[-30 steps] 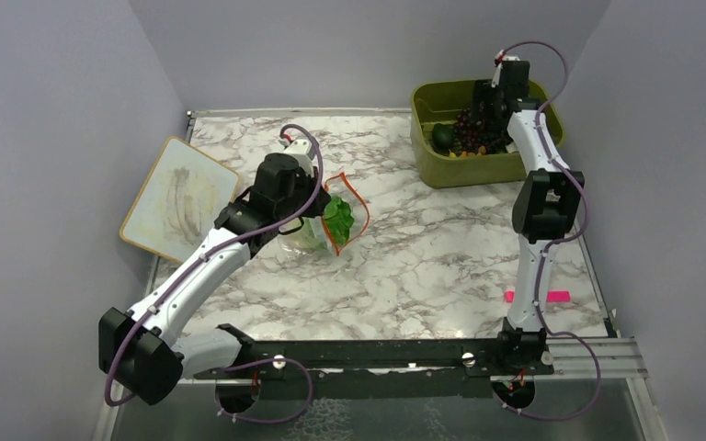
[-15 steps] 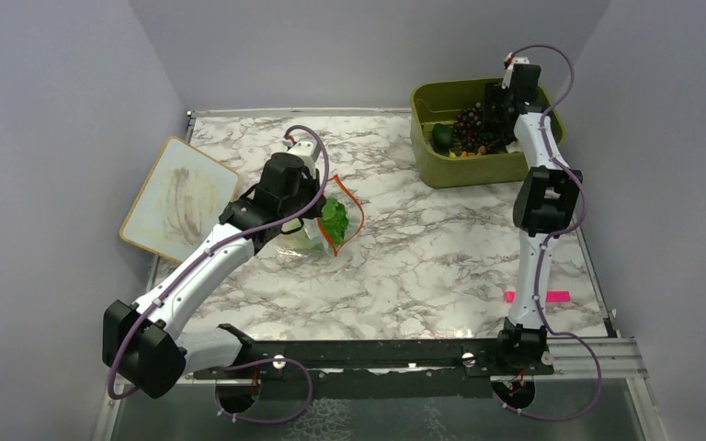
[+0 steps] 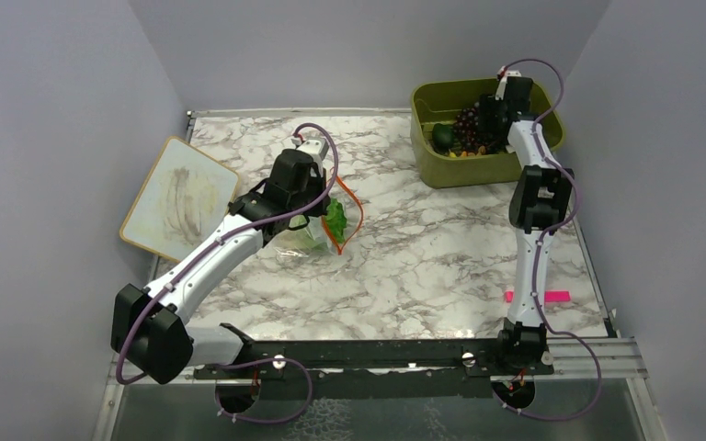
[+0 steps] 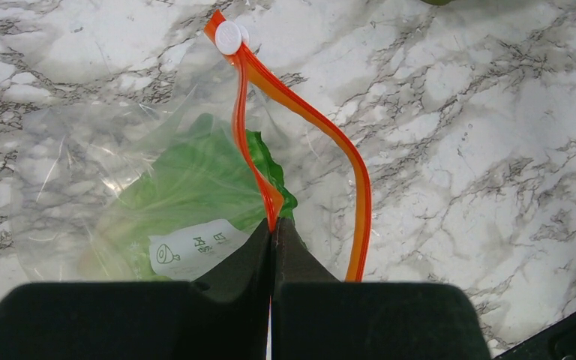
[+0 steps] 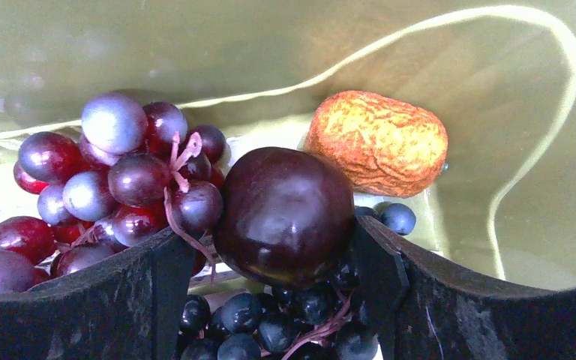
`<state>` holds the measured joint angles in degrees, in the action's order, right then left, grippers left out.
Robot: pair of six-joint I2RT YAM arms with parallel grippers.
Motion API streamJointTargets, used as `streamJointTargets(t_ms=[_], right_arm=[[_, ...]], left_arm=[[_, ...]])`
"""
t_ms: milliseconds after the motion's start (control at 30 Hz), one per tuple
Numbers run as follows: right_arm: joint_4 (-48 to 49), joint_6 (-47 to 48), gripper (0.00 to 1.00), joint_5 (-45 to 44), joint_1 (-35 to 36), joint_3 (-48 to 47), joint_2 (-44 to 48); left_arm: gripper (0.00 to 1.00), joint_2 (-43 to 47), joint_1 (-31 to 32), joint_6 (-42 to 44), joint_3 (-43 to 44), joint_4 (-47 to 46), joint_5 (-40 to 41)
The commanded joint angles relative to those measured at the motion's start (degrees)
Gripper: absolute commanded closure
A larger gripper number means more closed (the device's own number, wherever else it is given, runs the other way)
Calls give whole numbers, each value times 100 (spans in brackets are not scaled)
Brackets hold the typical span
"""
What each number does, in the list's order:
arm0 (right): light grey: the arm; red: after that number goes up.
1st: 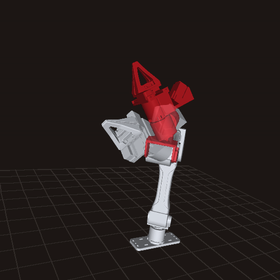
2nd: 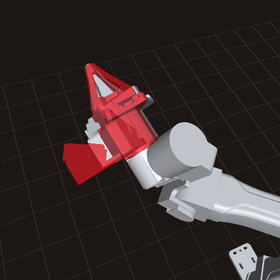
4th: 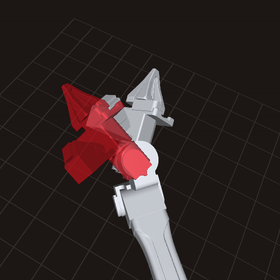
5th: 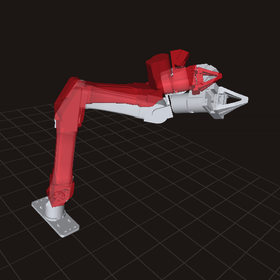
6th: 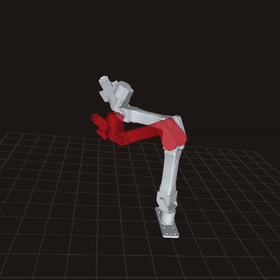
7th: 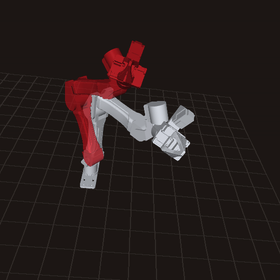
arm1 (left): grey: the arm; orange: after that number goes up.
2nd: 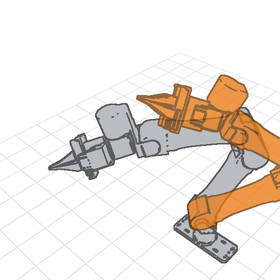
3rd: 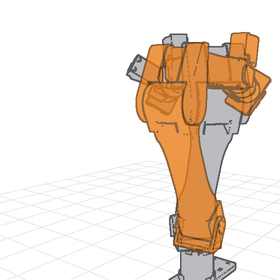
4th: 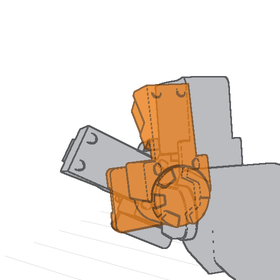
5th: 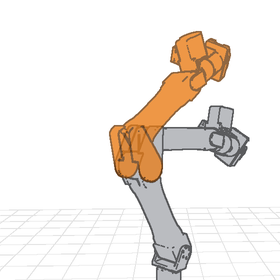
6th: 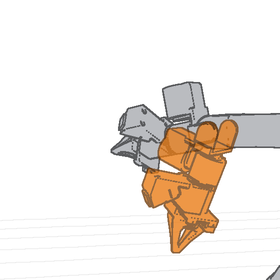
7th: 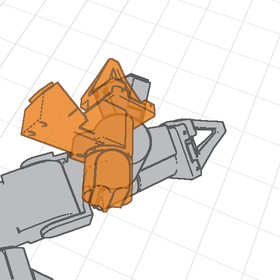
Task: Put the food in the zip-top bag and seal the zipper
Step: Pick up the fake vegetable from the bin.
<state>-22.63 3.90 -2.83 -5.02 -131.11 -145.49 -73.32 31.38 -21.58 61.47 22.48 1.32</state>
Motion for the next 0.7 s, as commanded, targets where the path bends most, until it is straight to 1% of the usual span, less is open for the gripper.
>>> streamJointTargets(t_ms=[0,67,233,400,500,667], right_arm=[[253,43,24,-231,-35,-94,-285],[442,181,26,-163,-39,-26,-295],[815,336,47,-67,-43,112,-115],[1368,384,62,-56,-43,829,517],[1264,336,67,-2,-43,1044,834],[1140,64,68,324,-41,1573,1480]], left_arm=[[100,-1,23,-80,215,-16,6],[100,30,31,-83,209,-7,8],[100,73,26,-129,210,38,-11],[100,98,26,-179,215,26,-18],[100,129,27,-234,198,13,58],[100,153,27,-435,203,-38,-71]])
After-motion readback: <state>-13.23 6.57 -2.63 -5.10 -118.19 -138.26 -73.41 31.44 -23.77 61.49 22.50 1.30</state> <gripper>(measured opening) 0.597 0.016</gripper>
